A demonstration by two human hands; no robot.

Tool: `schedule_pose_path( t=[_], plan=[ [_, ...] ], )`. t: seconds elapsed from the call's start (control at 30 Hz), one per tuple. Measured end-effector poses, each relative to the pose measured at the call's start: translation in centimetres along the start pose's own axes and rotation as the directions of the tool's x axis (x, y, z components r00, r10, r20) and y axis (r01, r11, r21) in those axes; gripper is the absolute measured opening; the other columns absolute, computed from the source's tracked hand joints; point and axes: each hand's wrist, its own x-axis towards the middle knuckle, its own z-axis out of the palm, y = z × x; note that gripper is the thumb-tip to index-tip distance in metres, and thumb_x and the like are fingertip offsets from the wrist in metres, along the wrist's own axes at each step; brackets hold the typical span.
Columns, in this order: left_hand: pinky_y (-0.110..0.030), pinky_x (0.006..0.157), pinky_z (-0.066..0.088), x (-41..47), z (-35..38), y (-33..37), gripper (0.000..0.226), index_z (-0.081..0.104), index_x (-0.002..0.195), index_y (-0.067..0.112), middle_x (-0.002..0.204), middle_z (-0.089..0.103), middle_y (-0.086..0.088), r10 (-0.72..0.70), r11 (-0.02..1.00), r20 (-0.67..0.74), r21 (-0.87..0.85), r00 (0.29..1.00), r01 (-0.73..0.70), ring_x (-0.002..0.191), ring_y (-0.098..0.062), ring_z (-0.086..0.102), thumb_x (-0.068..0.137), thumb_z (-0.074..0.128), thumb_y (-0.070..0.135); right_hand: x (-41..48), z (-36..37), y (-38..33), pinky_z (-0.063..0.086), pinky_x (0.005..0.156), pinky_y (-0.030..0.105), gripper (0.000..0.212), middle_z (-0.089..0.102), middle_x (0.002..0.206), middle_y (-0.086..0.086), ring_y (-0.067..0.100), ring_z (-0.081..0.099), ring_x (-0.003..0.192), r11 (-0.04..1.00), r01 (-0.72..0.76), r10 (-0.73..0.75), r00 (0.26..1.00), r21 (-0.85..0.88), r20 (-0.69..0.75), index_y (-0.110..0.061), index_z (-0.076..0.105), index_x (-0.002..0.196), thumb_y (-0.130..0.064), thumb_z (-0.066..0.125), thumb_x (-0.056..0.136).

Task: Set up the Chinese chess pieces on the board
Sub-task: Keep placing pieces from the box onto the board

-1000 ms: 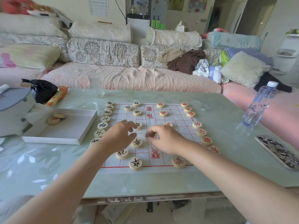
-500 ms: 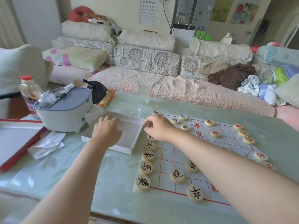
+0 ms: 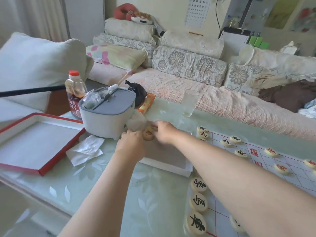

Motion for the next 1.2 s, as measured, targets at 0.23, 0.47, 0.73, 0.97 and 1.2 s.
schedule_pose_path(
  t=[0.23,0.47,0.73,0.97,1.2],
  plan=[
    [-0.039,0.099,0.041,0.7,-0.3,-0.8,0.048,0.046,0.130,0.017,0.125,0.045,-0.012,0.055,0.997,0.012,-0.059,0.998,-0.054,0.120,-0.032,0.039,0.083,0.056,0.015,1.8,0.9,0.6,0.044,0.096,0.031,0.034,0.063,0.128,0.009,0.028,0.058,0.118,0.997,-0.037,0.038,0.999,0.065,-0.024,-0.019,0.062,0.124,-0.035,0.063,0.095],
    [-0.036,0.095,0.039,0.6,-0.3,0.1,0.048,0.045,0.133,0.016,0.124,0.046,-0.013,0.093,0.989,-0.101,-0.106,0.990,-0.104,0.117,-0.032,0.038,0.086,0.052,0.013,-0.7,0.3,1.3,0.043,0.077,0.024,0.030,0.067,0.107,-0.007,0.013,0.061,0.098,0.977,0.047,-0.018,0.990,0.209,-0.138,-0.027,0.062,0.103,-0.035,0.078,0.079],
    [-0.030,0.095,0.043,0.5,-0.5,0.4,0.057,0.044,0.141,0.024,0.131,0.056,-0.002,0.002,0.850,-0.093,-0.524,0.996,-0.051,0.117,-0.022,0.055,0.087,0.063,0.033,-3.8,-0.6,0.8,0.045,0.069,0.019,0.049,0.066,0.100,-0.015,-0.005,0.056,0.068,0.901,0.238,-0.183,0.966,0.362,-0.181,-0.033,0.058,0.099,-0.022,0.091,0.064],
    [-0.031,0.089,0.050,-0.2,-2.1,-0.1,0.052,0.064,0.121,0.023,0.110,0.066,0.000,-0.025,0.750,-0.106,-0.659,0.994,-0.052,0.100,-0.018,0.061,0.072,0.081,0.018,-3.8,-0.3,0.0,0.047,0.070,0.021,0.058,0.072,0.105,-0.015,-0.003,0.052,0.058,0.833,0.303,-0.208,0.947,0.463,-0.245,-0.033,0.061,0.107,-0.019,0.093,0.061],
    [-0.030,0.082,0.049,0.1,-1.7,-1.1,0.042,0.063,0.120,0.012,0.109,0.064,-0.005,-0.131,0.783,-0.120,-0.621,0.984,0.029,0.100,-0.023,0.060,0.080,0.074,0.019,-2.9,0.7,-0.1,0.052,0.086,0.028,0.062,0.070,0.116,-0.015,-0.002,0.063,0.078,0.890,0.230,-0.180,0.971,0.393,-0.160,-0.034,0.056,0.130,-0.021,0.084,0.076]
  ],
)
